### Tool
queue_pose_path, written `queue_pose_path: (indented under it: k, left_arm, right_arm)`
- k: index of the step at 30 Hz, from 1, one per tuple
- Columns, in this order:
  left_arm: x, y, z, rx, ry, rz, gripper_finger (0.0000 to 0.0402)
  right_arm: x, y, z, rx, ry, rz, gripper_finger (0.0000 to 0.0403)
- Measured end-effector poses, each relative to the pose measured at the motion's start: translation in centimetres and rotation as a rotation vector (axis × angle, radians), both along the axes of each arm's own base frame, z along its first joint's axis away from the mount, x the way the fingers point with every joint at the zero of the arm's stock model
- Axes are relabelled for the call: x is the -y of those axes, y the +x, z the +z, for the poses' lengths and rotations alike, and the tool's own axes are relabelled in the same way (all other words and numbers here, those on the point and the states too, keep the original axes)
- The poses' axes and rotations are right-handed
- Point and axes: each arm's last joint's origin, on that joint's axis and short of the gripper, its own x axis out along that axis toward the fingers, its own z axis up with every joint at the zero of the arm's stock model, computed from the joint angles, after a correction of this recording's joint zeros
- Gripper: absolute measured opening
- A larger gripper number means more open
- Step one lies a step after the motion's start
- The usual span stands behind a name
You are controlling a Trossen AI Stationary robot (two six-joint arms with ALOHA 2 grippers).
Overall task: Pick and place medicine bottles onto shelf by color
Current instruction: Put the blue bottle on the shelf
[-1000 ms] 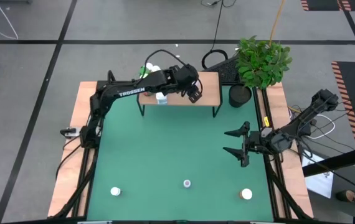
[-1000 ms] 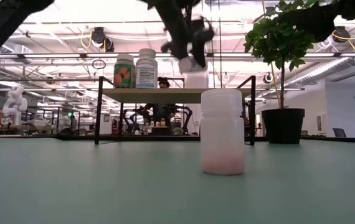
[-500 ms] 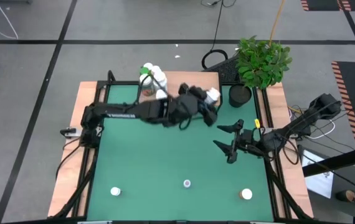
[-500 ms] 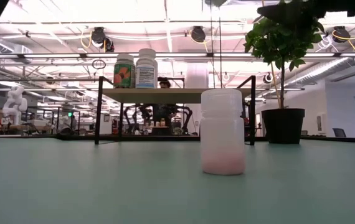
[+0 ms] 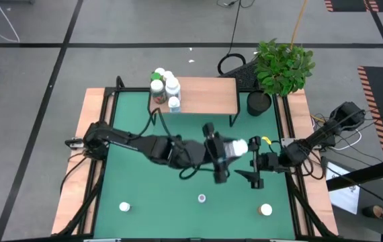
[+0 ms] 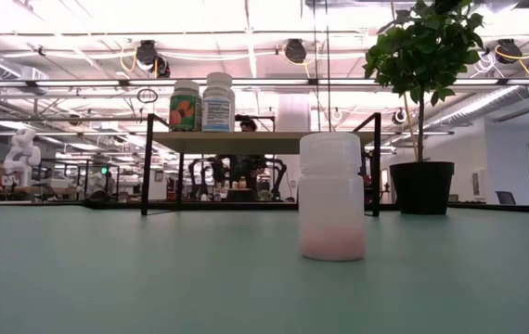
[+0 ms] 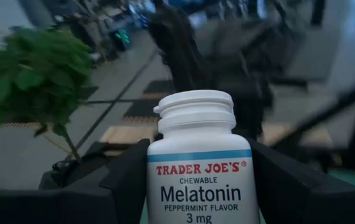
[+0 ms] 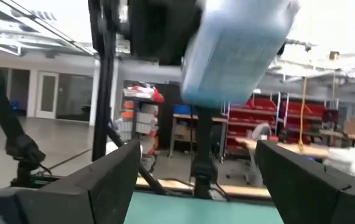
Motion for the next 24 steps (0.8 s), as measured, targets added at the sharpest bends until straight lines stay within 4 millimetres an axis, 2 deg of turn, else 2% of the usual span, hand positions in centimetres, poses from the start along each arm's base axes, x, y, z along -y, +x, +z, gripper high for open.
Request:
queue_pose_path:
  k: [4,8,14,18,21,24]
  left_arm:
    - [1.4,-0.7,-0.9,-0.108,0.074,-0.047,0.0241]
    - [2.1,-0.8,-1.8,-0.166,0.124,-0.014,0.0232]
    - [2.4,0.7,-4.5,-0.242,0.233,0.022,0.0230]
    - [2.5,1.8,-6.3,-0.269,0.296,0.116,0.0237]
    - [2.4,2.1,-6.7,-0.262,0.324,0.190,0.0236]
    - [2.1,2.2,-6.5,-0.246,0.326,0.238,0.0228]
  right_arm:
    - [-0.3,-1.3,1.2,0.056,0.005,0.013,0.0314]
    - [-0.2,-2.1,2.0,0.083,0.057,0.044,0.0314]
    - [0.2,-1.2,1.7,0.049,0.175,0.027,0.0313]
    - [0.3,-0.7,2.2,0.033,0.279,-0.037,0.0313]
    - [0.3,-0.4,2.2,-0.023,0.331,-0.157,0.0313]
    - [0.2,-0.2,2.1,-0.046,0.366,-0.169,0.0313]
